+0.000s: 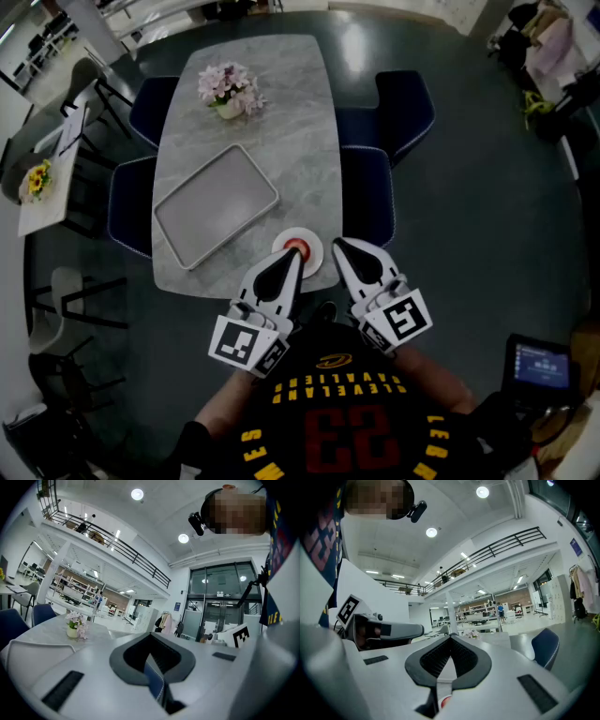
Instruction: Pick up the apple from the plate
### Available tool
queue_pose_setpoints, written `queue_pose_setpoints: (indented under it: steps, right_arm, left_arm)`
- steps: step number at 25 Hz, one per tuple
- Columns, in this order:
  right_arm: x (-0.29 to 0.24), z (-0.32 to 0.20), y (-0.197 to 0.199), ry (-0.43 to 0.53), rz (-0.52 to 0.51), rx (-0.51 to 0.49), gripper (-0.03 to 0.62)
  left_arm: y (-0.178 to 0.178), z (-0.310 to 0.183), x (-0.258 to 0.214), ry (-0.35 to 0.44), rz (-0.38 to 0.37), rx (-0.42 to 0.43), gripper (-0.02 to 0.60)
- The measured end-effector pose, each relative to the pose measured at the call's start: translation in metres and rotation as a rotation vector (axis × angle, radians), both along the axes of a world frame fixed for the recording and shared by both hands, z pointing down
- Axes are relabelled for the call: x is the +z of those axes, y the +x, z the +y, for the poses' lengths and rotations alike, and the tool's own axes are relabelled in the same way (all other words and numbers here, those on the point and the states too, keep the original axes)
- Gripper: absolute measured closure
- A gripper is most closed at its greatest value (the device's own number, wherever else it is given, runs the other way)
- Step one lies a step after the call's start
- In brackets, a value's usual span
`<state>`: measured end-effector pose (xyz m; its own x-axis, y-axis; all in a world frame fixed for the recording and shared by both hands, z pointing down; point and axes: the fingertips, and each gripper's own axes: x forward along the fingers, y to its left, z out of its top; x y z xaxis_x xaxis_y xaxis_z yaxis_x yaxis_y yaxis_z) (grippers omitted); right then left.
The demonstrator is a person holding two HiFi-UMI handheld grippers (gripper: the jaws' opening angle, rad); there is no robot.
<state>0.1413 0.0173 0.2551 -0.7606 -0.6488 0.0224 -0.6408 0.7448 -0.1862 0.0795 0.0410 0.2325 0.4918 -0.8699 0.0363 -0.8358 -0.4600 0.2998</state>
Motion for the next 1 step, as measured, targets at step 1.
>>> queue_pose_setpoints:
  steps: [1]
  right_arm:
    - [0.0004, -0.0003, -0.0005, 0.002, 0.001, 0.002, 0.589]
  left_arm:
    - [-0.0007, -0.0004, 0.0013, -0.003, -0.003, 0.003, 0.581]
